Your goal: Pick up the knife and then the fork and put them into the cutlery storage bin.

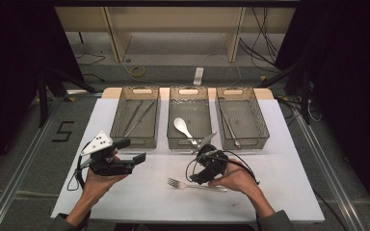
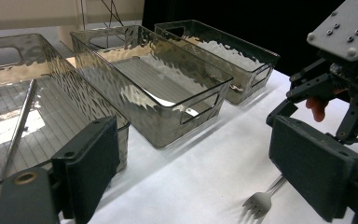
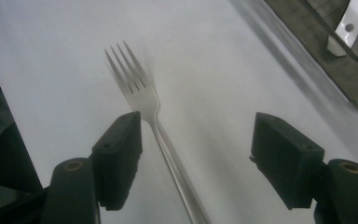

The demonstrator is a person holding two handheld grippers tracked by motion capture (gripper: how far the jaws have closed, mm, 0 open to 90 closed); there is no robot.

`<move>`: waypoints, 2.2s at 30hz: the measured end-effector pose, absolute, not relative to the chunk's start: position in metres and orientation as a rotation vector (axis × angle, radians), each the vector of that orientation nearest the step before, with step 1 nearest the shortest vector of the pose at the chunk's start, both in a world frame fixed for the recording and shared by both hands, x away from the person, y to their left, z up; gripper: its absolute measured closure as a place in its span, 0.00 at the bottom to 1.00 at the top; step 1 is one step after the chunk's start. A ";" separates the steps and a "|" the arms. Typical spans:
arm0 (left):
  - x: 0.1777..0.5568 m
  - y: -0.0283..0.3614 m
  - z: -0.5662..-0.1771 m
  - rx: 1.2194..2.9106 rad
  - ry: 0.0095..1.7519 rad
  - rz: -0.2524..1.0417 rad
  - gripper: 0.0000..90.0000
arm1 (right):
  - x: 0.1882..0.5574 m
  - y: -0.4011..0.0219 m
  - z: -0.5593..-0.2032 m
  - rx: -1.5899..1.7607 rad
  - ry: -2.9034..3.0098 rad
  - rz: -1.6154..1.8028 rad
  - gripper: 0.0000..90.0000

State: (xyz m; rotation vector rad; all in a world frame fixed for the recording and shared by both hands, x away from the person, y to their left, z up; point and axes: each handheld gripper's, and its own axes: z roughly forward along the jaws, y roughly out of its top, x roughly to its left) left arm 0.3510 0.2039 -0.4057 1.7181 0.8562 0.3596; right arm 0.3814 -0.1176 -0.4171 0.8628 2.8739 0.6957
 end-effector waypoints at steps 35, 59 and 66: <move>0.351 0.204 -0.405 1.719 0.852 0.361 0.17 | 0.375 -0.109 -0.457 0.832 2.999 0.489 0.73; 0.351 0.204 -0.405 1.718 0.849 0.361 0.17 | 0.369 -0.106 -0.459 0.778 2.986 0.436 0.83; 0.351 0.204 -0.405 1.718 0.850 0.361 0.18 | 0.368 -0.105 -0.459 0.741 2.983 0.428 0.84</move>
